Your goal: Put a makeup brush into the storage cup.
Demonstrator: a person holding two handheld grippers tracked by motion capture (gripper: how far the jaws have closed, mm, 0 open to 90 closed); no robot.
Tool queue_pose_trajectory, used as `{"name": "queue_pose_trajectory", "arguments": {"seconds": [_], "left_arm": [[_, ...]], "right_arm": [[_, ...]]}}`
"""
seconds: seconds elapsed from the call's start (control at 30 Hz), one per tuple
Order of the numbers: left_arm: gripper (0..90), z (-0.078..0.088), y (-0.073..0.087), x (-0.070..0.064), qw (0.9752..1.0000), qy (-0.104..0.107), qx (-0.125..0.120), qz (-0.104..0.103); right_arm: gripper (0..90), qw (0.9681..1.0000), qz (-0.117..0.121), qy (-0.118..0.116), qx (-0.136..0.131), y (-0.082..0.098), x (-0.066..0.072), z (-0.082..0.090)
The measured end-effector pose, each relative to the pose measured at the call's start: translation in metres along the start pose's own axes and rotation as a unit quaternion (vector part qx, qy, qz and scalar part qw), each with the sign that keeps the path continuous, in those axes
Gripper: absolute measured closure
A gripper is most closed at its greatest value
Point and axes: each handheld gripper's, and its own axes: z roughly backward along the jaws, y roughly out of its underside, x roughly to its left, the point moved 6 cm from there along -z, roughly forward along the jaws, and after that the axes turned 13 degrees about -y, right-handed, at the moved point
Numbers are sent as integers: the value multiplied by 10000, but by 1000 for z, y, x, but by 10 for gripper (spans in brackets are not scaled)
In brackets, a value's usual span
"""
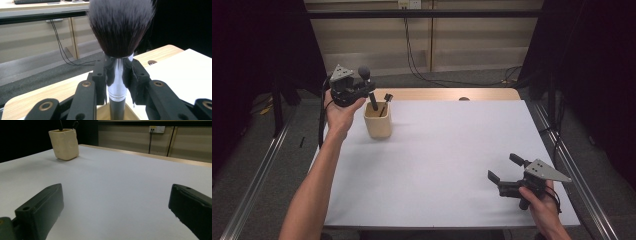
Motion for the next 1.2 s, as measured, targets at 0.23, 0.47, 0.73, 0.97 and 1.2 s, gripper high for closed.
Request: {"name": "queue_pose_trajectory", "arguments": {"seconds": [0.23,0.47,0.73,0.97,1.2], "left_arm": [[704,-2,9,3,10000,-14,83,-22],[703,-4,15,3,9999,-15,159,21],[704,-9,26,-1,9997,11,257,-10],[703,-10,31,-2,9996,30,297,-14],[703,-13,40,0,9993,35,359,16]], "right_arm": [[0,10000,5,20,17,0,0,0],[0,10000,53,12,28,1,0,0],[0,10000,67,37,30,0,0,0],[0,10000,38,21,17,0,0,0],[0,10000,29,46,17,0,0,0]]}}
